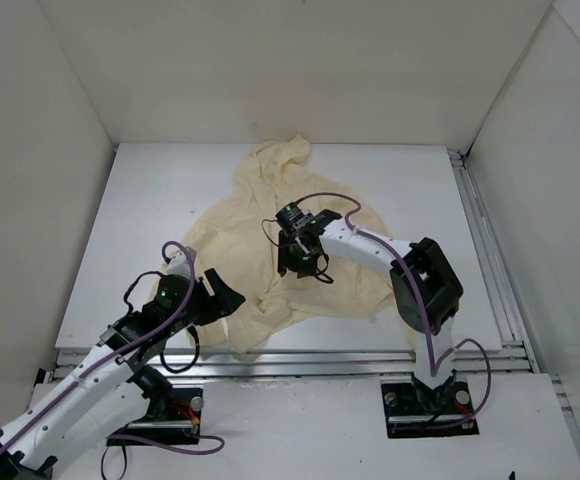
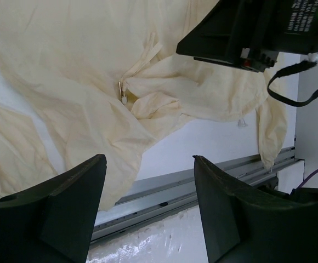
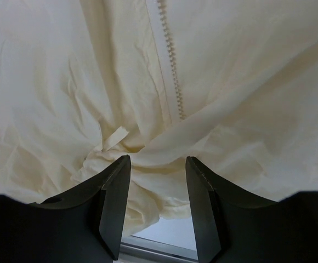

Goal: Zip up the jacket

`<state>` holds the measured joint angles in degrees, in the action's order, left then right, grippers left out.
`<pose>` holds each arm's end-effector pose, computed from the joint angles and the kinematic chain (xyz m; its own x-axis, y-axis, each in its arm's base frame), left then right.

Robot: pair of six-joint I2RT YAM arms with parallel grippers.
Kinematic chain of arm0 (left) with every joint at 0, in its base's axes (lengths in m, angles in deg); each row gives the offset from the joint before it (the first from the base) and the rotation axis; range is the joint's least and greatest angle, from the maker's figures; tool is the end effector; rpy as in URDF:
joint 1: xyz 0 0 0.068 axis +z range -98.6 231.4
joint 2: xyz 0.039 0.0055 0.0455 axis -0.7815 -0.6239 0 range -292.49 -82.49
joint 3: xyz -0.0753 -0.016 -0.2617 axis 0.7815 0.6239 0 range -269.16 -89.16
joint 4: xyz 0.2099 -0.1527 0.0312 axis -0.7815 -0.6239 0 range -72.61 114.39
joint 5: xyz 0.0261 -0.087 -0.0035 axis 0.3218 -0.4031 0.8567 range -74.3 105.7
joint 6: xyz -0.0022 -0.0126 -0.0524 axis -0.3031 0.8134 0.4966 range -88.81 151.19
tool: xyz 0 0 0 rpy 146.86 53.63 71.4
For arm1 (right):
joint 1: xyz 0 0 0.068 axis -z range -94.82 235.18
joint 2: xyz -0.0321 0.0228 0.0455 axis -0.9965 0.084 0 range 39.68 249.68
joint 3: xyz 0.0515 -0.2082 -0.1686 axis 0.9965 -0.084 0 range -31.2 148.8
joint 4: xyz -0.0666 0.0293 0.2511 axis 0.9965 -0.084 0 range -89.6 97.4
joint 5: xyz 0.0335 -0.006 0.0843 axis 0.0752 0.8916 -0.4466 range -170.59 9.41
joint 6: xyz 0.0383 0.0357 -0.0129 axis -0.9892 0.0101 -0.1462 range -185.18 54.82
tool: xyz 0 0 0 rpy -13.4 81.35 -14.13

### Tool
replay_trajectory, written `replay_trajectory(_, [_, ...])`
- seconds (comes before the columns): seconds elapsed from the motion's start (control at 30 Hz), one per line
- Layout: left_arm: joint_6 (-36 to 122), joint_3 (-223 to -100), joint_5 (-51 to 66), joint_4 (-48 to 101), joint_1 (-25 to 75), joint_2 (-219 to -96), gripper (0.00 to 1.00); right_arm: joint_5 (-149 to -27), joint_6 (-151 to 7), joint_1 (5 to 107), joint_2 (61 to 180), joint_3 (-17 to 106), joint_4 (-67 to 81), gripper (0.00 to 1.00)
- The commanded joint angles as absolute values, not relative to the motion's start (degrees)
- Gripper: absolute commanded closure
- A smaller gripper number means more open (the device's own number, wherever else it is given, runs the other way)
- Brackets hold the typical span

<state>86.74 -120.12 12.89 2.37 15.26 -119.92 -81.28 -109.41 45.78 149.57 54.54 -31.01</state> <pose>0.1257 -0.0939 0.2537 -0.7323 -0.4852 -0.4779 0.0352 0.6738 -0.7381 0.3153 0.2595 0.2189 -0.9371 0.1328 -0.3228 0.0205 0.9441 0.3290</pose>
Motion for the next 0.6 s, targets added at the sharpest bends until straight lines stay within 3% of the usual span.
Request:
replay_trajectory(0.0, [87.35,-119.84,12.71,4.61,15.72,-118.97,0.39,-80.68,-112.73,44.14,151.02,56.96,-28.54,0.59])
replay_trajectory(0.3, [88.84,-118.07,12.01,4.52,15.72,-116.69,0.39,-79.45,-111.24,43.26,150.96,55.12,-28.54,0.64])
replay_trajectory(0.57, [88.84,-117.55,11.22,5.40,15.72,-117.21,0.39,-78.92,-105.88,42.03,144.89,50.11,-28.98,0.56])
